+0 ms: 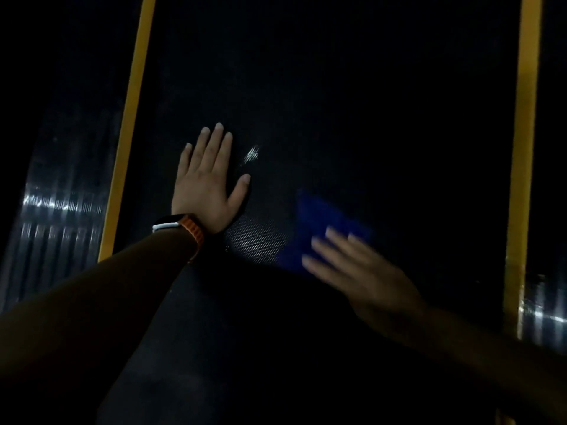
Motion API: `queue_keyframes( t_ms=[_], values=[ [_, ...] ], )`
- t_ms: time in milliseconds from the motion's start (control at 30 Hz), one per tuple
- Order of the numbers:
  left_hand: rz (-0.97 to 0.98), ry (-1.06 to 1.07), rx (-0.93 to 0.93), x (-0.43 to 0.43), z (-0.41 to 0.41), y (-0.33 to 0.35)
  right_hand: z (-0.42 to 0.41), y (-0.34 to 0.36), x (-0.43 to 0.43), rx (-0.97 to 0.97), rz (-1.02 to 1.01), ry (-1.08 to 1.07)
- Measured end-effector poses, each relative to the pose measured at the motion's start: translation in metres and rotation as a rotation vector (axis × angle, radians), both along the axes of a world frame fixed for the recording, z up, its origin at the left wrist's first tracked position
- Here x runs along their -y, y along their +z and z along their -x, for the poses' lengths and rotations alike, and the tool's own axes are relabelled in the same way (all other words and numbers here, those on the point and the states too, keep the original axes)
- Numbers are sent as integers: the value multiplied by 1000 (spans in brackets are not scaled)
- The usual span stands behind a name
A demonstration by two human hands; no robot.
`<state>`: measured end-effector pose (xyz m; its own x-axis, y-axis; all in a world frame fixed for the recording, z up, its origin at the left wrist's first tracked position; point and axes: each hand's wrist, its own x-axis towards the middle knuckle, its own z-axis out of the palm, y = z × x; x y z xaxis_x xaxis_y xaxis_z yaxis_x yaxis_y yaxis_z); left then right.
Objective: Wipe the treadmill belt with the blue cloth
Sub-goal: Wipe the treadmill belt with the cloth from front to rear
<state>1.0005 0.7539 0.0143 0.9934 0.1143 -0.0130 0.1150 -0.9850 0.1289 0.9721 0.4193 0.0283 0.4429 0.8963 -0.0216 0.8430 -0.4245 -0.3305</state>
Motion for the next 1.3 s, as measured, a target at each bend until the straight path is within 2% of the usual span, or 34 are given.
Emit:
queue_keyframes(
  t_ms=[67,200,233,300,367,400,467,533,633,700,800,867,933,1033,1100,1133,1233,1300],
  values=[
    [-16,-12,-4,0,1,1,3,5,7,-47,35,182],
    [-1,-32,-4,-1,1,4,-69,6,-57,62,46,304],
    [12,-42,-4,-2,2,6,-94,4,-79,49,51,240],
    [30,-54,-13,-8,10,11,-138,6,-111,0,-32,-22],
    [28,-14,-14,-16,29,12,-143,5,-130,-52,-83,-262],
    [20,13,-15,-20,39,12,-128,1,-135,-23,-93,-268],
    [-5,34,-27,-24,52,8,-74,-5,-128,21,-107,-79],
    [-31,23,-58,-26,53,5,-25,-10,-109,-40,-72,164],
    [-18,15,-72,-27,48,4,-52,-10,-105,14,-20,403],
    [-16,14,-60,-25,49,4,-98,-12,-127,92,-8,319],
    [-10,27,-42,-24,50,5,-172,-3,-159,88,-2,-86],
    [-6,24,-35,-24,50,5,-168,-3,-173,52,-22,-282],
    [-16,22,-37,-25,49,4,-120,-11,-172,53,-105,-266],
    [-18,15,-47,-25,49,4,-53,-14,-147,-18,-118,17],
    [-19,18,-48,-25,49,5,-84,-11,-143,38,-92,177],
    [-19,18,-45,-25,48,5,-106,-9,-148,81,-83,187],
    [-7,24,-36,-26,48,5,-174,-6,-171,169,-72,-28],
    [-6,21,-37,-25,48,4,-187,1,-180,117,-127,-227]
  ],
)
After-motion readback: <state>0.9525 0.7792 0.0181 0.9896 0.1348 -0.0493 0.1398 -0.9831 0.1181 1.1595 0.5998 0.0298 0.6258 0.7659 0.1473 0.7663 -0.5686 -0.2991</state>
